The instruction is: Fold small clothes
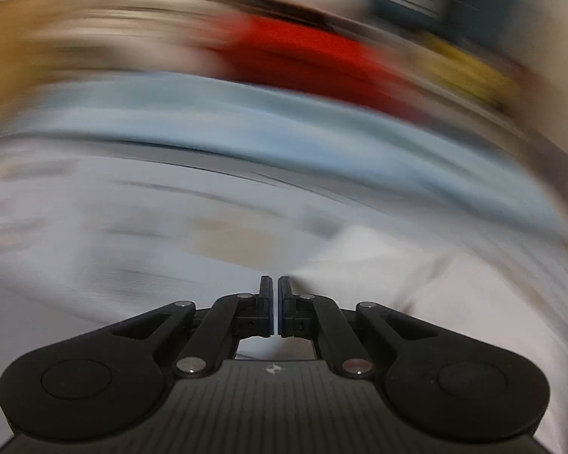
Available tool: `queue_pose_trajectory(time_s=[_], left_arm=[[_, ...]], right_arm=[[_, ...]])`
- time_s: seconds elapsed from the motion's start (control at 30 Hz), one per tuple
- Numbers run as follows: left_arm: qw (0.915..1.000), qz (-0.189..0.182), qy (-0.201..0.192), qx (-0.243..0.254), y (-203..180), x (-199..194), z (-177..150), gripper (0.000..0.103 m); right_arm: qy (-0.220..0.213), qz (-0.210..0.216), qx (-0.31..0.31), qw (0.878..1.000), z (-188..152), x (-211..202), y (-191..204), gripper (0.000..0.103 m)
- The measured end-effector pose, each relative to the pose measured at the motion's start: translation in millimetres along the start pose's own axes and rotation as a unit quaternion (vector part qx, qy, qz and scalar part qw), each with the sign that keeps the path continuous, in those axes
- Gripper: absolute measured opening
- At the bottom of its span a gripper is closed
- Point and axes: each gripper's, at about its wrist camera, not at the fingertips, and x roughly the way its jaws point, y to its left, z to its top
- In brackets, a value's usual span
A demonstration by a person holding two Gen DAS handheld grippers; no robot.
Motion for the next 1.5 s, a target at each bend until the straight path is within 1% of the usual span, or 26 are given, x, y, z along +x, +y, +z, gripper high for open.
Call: queue_pose_trajectory(time_s=[0.03, 0.07, 0.1, 0.17, 0.27, 0.33, 0.4, 0.47, 0.53, 0.63, 0.67, 0.7, 0.73, 0.77, 0.8, 0.83, 0.9, 0.97, 1.07, 1.13, 1.17, 1.2, 1.27, 1.37, 1.43, 1.5], left_arm=[[0.9956, 0.079, -0.011, -0.050, 43.7, 3.6, 6.6, 0.021], [0.9900, 0.111, -0.014, -0.086, 74.3, 4.3, 7.2, 0.028], [0.9868, 0.112, -0.011, -0.116, 98.4, 3.2, 3.2, 0.039], [0.9889, 0.067, 0.016, -0.132, 116.0, 4.5, -6.1, 0.043], [0.9944, -0.037, 0.070, -0.070, 98.2, 11.4, -19.1, 0.043], [0.9841, -0.118, 0.128, -0.032, 67.0, 24.0, -36.0, 0.050], [0.9637, -0.181, 0.196, 0.011, 33.7, 31.5, -60.9, 0.050], [0.9348, -0.219, 0.260, 0.103, -11.8, 34.2, -95.3, 0.050], [0.8901, -0.252, 0.301, 0.232, -50.9, 22.8, -133.9, 0.053], [0.8055, -0.283, 0.340, 0.394, -86.1, -1.0, -200.1, 0.056], [0.7825, -0.285, 0.347, 0.431, -92.0, -4.9, -216.3, 0.056], [0.7671, -0.284, 0.342, 0.462, -95.3, -10.1, -229.3, 0.058], [0.7614, -0.284, 0.320, 0.487, -97.0, -16.8, -236.8, 0.059], [0.7618, -0.285, 0.310, 0.493, -97.1, -19.1, -238.7, 0.051], [0.7684, -0.285, 0.306, 0.485, -95.0, -17.9, -236.5, 0.025], [0.7743, -0.279, 0.315, 0.473, -91.9, -13.6, -232.4, 0.006], [0.7801, -0.267, 0.327, 0.462, -84.7, -5.3, -222.5, 0.005], [0.7707, -0.247, 0.328, 0.487, -77.4, -7.0, -223.5, 0.005], [0.7735, -0.237, 0.328, 0.487, -70.2, -11.1, -216.6, 0.009], [0.7844, -0.261, 0.294, 0.479, -70.1, -25.1, -198.8, 0.036], [0.7971, -0.270, 0.276, 0.464, -70.9, -30.8, -186.1, 0.042], [0.8159, -0.268, 0.250, 0.447, -72.4, -36.6, -169.2, 0.045], [0.8514, -0.242, 0.208, 0.416, -84.2, -46.4, -143.7, 0.045], [0.9205, -0.182, 0.142, 0.315, -98.6, -48.5, -103.8, 0.056], [0.9469, -0.175, 0.116, 0.244, -113.2, -44.3, -89.8, 0.059], [0.9537, -0.168, 0.130, 0.212, -114.4, -36.2, -95.6, 0.058]], right_arm=[[0.007, 0.001, -0.006, 1.000, -0.1, 3.9, 4.6, 0.032], [0.013, 0.002, -0.010, 1.000, -0.4, 7.2, 7.6, 0.032], [0.020, 0.004, -0.015, 1.000, -0.9, 10.0, 10.8, 0.032], [0.037, 0.014, -0.026, 0.999, -2.6, 18.0, 17.9, 0.033], [0.084, 0.032, -0.041, 0.995, -10.8, 41.1, 28.9, 0.047], [0.136, 0.035, -0.055, 0.989, -24.6, 67.4, 37.2, 0.048], [0.193, 0.025, -0.072, 0.978, -39.9, 90.9, 41.8, 0.048], [0.233, 0.003, -0.095, 0.968, -54.3, 109.0, 44.1, 0.048], [0.264, -0.013, -0.106, 0.959, -62.0, 119.3, 43.6, 0.048], [0.266, -0.006, -0.129, 0.955, -67.8, 117.6, 47.5, 0.047], [0.269, -0.002, -0.138, 0.953, -70.4, 116.2, 48.7, 0.047], [0.270, 0.000, -0.146, 0.952, -72.2, 114.9, 49.8, 0.042], [0.270, 0.007, -0.152, 0.951, -73.3, 113.1, 51.0, 0.027], [0.271, 0.017, -0.152, 0.950, -74.1, 111.1, 51.4, 0.017], [0.272, 0.029, -0.150, 0.950, -74.9, 109.6, 52.5, 0.006], [0.272, 0.039, -0.151, 0.949, -75.1, 106.8, 54.0, 0.006], [0.271, 0.083, -0.146, 0.948, -79.3, 97.8, 55.4, 0.005], [0.281, 0.125, -0.145, 0.941, -82.1, 91.9, 60.3, 0.005], [0.289, 0.140, -0.153, 0.935, -83.8, 86.0, 62.2, 0.008], [0.244, 0.134, -0.129, 0.952, -69.3, 76.2, 51.8, 0.013], [0.219, 0.136, -0.100, 0.961, -59.9, 70.6, 42.7, 0.017], [0.194, 0.138, -0.061, 0.969, -50.5, 65.4, 31.1, 0.025], [0.134, 0.135, 0.031, 0.981, -32.1, 54.9, 3.7, 0.026], [0.059, 0.118, 0.122, 0.984, -11.4, 53.8, -25.5, 0.025], [0.031, 0.110, 0.158, 0.981, -0.4, 64.0, -35.1, 0.023], [0.020, 0.101, 0.191, 0.976, 4.9, 77.7, -39.5, 0.025]])
